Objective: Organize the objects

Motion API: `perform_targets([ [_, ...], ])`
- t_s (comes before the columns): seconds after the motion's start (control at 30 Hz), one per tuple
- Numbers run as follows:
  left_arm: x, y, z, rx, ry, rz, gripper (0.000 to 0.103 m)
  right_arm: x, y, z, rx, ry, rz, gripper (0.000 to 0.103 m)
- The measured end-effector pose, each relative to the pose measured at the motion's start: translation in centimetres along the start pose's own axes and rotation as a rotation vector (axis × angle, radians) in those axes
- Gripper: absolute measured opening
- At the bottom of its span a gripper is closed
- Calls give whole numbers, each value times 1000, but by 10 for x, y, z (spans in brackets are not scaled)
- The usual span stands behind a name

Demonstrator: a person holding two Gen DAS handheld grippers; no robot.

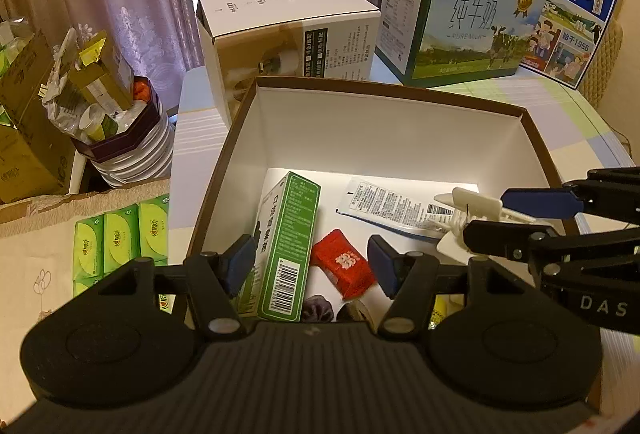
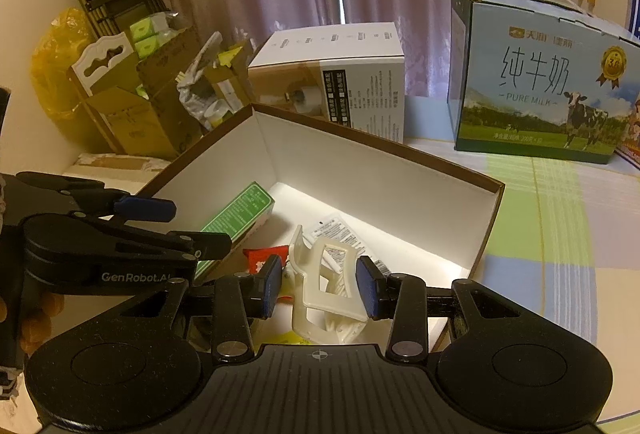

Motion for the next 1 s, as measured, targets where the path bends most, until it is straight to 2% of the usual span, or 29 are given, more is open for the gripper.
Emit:
perform_targets([
  [0.3, 2, 3, 3, 0, 8, -4, 64, -3, -5, -1, -15, -25, 0, 37],
  [0.67, 6, 13, 4, 0, 15, -17, 71, -21, 7, -3, -70, -92, -72, 38],
  [1.0, 15, 32, 4, 18, 41, -38, 85, -7, 34, -10, -53, -104, -76, 54],
])
Point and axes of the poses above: each gripper's, at about its wrist camera, not at the fingertips, and y roughly against the way its jaws point, z to its left, x to its underside, the point moved 4 cm from there along -y, roughly the way its jaws point
